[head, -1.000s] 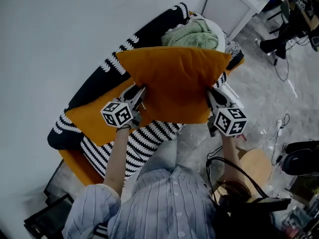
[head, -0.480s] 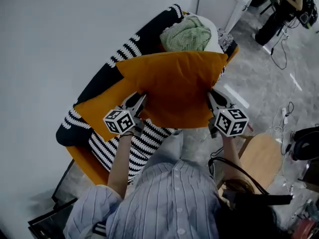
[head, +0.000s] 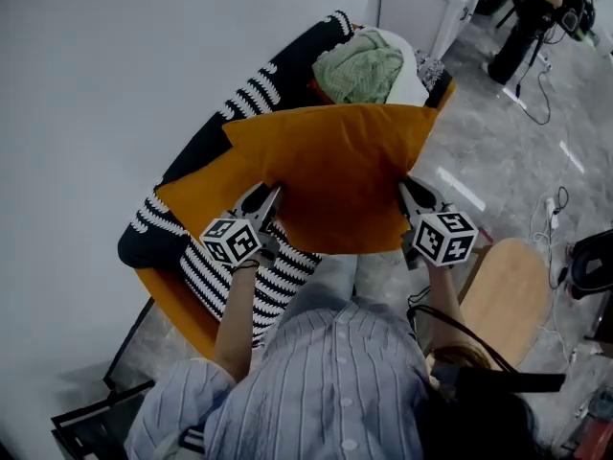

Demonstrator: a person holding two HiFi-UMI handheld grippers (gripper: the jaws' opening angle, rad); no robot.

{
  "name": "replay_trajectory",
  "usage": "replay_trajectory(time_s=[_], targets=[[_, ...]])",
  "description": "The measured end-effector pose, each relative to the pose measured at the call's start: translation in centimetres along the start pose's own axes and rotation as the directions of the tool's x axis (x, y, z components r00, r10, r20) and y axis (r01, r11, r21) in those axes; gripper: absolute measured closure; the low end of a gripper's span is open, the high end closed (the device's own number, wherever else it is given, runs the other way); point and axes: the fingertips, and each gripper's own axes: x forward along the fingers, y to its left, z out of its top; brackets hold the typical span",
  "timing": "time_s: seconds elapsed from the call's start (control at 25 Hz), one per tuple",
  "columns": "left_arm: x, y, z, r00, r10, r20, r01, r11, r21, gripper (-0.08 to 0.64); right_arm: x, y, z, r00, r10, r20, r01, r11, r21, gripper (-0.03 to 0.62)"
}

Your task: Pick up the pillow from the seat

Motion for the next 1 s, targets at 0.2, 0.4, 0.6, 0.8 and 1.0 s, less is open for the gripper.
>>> replay_trajectory(time_s=[0.2, 0.4, 0.6, 0.8, 1.0], targets=[[-3.5, -1.5, -0.7, 1.000, 0.018, -0.004, -0.018, 1.000, 0.000, 0.434, -2.6, 2.0, -1.3, 1.000, 0.009, 0.002, -0.009, 1.000, -0.007, 0.551], [-6.7, -2.1, -1.1, 0.999, 0.040, -0.004, -0.040, 0.999, -0.003, 0.436, -3.9, 4.3, -2.3, 1.000, 0.019, -0.006, -0.019, 0.999, -0.037, 0.552], [-9.0, -1.9, -1.1, 0.998, 0.055, 0.009, -0.055, 0.998, -0.009, 0.437, -4.4, 6.1, -3.1, 0.999, 0.039, -0.010, -0.040, 0.998, -0.042, 0.552], [-10.9, -1.3, -1.1, 0.997, 0.067, 0.031, -0.067, 0.998, -0.012, 0.437, -4.2, 7.7, -3.4, 0.999, 0.053, -0.010, -0.053, 0.997, -0.052, 0.552], [-15.1, -0.6, -0.3, 0.996, 0.072, 0.057, -0.071, 0.997, -0.014, 0.437, -4.0, 11.4, -3.6, 0.998, 0.065, -0.006, -0.066, 0.996, -0.068, 0.552]])
